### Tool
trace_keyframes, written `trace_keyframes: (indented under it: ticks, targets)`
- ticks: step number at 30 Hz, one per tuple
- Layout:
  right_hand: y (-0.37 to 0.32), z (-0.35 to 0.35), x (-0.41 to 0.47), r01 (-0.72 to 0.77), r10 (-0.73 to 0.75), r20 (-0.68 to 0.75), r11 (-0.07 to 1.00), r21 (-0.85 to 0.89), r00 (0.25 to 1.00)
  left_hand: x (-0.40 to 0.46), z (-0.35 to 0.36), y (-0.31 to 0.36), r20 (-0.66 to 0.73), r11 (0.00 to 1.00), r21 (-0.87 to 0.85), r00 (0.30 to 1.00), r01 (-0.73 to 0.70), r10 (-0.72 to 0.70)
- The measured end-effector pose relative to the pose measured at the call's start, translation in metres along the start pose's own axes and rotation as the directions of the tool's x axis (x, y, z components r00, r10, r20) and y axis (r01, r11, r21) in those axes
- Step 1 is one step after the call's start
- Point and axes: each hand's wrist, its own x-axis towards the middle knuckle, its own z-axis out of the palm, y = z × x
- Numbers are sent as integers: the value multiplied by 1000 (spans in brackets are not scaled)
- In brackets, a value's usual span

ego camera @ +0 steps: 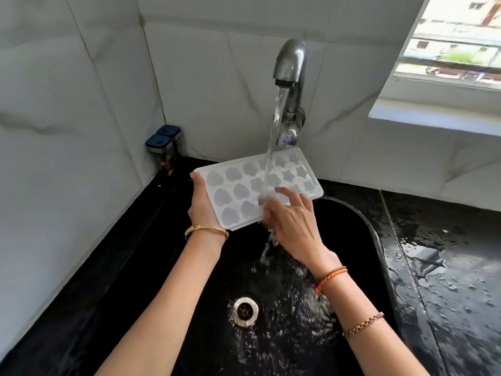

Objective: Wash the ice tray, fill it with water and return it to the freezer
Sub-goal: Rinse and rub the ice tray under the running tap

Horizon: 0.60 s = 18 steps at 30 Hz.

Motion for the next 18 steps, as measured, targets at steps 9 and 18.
trace_keyframes:
  ticks: [9, 18]
  targets:
    - [-8, 3, -6, 13, 3, -184, 996, 88, 983, 5, 0, -2, 13, 1000, 6, 1000, 26, -26]
    - [-18, 0, -10, 157, -155, -64, 987, 36, 986, -1, 9, -6, 24, 999, 10, 999, 44, -44]
